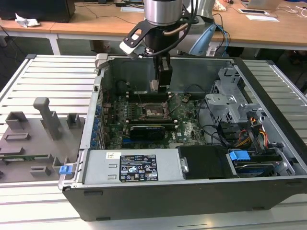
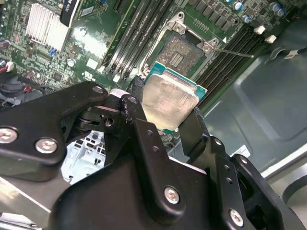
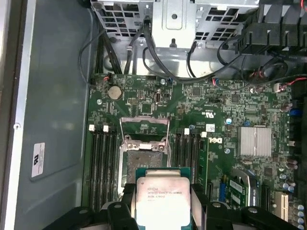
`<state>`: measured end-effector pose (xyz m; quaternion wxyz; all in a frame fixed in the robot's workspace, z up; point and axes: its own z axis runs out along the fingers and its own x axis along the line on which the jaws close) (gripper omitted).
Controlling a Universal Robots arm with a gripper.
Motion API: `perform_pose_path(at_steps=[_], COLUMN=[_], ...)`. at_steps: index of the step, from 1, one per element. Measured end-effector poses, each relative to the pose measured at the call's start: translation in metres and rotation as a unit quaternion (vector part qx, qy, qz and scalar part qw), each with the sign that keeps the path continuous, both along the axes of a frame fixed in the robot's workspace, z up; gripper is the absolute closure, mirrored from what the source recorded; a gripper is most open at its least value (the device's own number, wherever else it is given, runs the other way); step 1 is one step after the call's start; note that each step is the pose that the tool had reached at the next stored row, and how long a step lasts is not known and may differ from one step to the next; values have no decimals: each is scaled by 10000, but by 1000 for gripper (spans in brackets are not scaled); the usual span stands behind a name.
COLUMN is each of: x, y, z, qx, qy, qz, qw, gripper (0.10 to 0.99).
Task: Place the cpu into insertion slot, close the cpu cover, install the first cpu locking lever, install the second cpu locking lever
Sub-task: 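Place the cpu into insertion slot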
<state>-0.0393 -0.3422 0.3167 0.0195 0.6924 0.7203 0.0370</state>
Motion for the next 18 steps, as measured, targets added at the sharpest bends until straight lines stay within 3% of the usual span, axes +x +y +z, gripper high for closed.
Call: perform_pose_path(at_steps=[5, 18], x=[0, 0], y=[0, 0], z=[-71, -119], qx=[-8, -10], qy=[1, 7], qz=[-5, -5], qw=[10000, 10000], gripper=[545, 545])
